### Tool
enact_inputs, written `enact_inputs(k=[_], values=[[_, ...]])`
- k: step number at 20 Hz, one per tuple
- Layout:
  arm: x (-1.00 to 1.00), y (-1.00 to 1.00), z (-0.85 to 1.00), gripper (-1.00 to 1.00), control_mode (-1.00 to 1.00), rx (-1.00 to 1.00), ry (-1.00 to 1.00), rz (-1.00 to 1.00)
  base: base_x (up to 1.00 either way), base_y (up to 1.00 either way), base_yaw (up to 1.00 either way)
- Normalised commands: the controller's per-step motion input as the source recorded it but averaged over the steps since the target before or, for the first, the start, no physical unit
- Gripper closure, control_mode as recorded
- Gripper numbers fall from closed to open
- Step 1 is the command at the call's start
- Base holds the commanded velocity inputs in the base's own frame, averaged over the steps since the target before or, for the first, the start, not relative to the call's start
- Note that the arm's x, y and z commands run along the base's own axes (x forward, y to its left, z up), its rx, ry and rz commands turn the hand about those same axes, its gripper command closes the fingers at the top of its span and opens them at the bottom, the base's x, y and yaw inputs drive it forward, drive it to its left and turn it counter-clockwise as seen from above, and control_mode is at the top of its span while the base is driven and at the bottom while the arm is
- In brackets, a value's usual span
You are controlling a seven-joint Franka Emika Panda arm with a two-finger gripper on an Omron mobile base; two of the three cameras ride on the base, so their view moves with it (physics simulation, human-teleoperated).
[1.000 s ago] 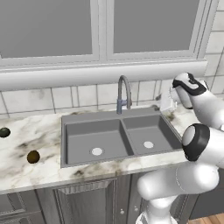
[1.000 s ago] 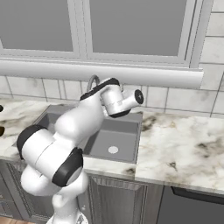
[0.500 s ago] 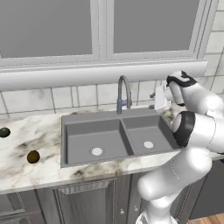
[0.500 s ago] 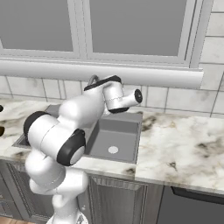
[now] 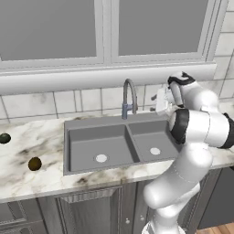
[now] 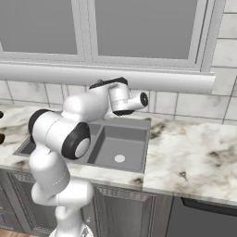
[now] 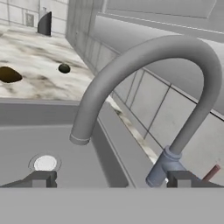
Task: Turn on the sink faucet. Then move the avocado from the counter to the sink. Turn off the sink. Move the vegetable from the sink to the pot next to the stove. Finally move the pot to the rear left burner.
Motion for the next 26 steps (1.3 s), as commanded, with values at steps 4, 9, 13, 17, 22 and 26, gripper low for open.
enact_inputs(k=[4, 9, 13, 17, 22, 26], values=[[0.19, 0.18, -0.02, -1.0, -1.0, 0.0, 0.0, 0.0, 0.0, 0.0, 0.0], [0.2, 0.15, -0.11, -1.0, -1.0, 0.0, -0.02, 0.0, 0.0, 0.0, 0.0], [0.27, 0.07, -0.13, -1.0, -1.0, 0.0, -0.01, 0.0, 0.0, 0.0, 0.0], [0.26, 0.0, -0.08, -1.0, -1.0, 0.01, -0.03, 0.0, 0.0, 0.0, 0.0], [0.24, 0.0, -0.02, -1.0, -1.0, 0.02, -0.02, 0.0, 0.0, 0.0, 0.0], [0.22, 0.0, -0.03, -1.0, -1.0, 0.02, -0.01, 0.0, 0.0, 0.0, 0.0]])
